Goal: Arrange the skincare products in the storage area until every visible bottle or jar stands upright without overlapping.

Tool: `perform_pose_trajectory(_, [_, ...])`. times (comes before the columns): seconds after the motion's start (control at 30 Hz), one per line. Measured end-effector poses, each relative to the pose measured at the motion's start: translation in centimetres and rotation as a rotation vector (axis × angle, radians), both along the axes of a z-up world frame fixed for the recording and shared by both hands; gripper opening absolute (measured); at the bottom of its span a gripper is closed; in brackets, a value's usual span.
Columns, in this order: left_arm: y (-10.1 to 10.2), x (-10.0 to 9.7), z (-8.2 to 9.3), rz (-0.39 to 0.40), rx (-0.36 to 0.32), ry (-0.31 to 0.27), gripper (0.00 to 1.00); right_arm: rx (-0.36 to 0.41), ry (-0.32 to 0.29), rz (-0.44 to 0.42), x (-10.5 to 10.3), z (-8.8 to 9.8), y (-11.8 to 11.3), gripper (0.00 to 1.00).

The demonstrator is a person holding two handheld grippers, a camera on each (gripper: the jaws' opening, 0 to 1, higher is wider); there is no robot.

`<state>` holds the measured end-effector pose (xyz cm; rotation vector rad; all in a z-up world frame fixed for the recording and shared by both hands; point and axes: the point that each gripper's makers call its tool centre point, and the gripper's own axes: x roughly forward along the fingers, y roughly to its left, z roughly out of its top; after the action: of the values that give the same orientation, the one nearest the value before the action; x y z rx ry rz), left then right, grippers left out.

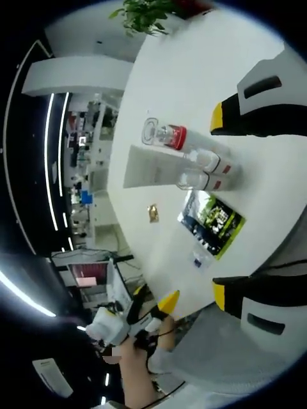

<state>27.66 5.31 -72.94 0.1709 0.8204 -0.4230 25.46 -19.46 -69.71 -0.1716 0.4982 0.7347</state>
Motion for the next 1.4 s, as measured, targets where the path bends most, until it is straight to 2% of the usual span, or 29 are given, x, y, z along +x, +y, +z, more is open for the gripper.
perform_pose_trajectory(0.27, [-0.2, 3.1, -0.4, 0.008, 0.003, 0.012, 0.88, -0.008, 0.007, 0.006, -0.1, -0.1, 0.1, 0.89])
perform_pose_trajectory(0.4, [-0.5, 3.3, -0.4, 0.002, 0.004, 0.023, 0.87, 0.003, 0.009, 0.001, -0.1, 0.0, 0.0, 0.89])
perform_pose_trajectory(0.5, [-0.6, 5.5, -0.6, -0.018, 0.017, 0.028, 0.86, 0.001, 0.019, 0.003, 0.0, -0.2, 0.1, 0.89])
perform_pose_trajectory(0.6, [-0.3, 6.6, -0.7, -0.031, 0.03, 0.028, 0.86, 0.001, 0.027, 0.007, -0.1, -0.3, 0.1, 0.89])
perform_pose_trajectory(0.73, [0.4, 8.9, -1.7, -0.061, 0.043, 0.042, 0.85, -0.004, 0.035, 0.012, -0.2, -0.5, 0.1, 0.88])
perform_pose_trajectory(0.8, [0.4, 8.3, -1.9, -0.08, 0.056, 0.049, 0.84, -0.007, 0.048, 0.026, -0.4, -0.8, 0.3, 0.88])
perform_pose_trajectory(0.83, [0.1, 9.3, -2.1, -0.092, 0.062, 0.053, 0.84, -0.008, 0.051, 0.031, -0.5, -0.9, 0.4, 0.88])
perform_pose_trajectory(0.9, [0.1, 10.0, -2.2, -0.109, 0.071, 0.054, 0.81, -0.018, 0.061, 0.044, -0.7, -1.1, 0.7, 0.88])
perform_pose_trajectory(1.07, [0.8, 12.6, -3.2, -0.126, 0.072, 0.052, 0.8, -0.028, 0.074, 0.033, -0.6, -1.4, 0.3, 0.88])
perform_pose_trajectory(1.23, [0.6, 14.0, -4.1, -0.141, 0.069, 0.064, 0.75, -0.017, 0.099, 0.014, -0.5, -1.8, 0.0, 0.89])
perform_pose_trajectory(1.4, [0.2, 16.1, -4.8, -0.16, 0.058, 0.05, 0.7, -0.035, 0.109, 0.022, -0.7, -2.2, 0.1, 0.89])
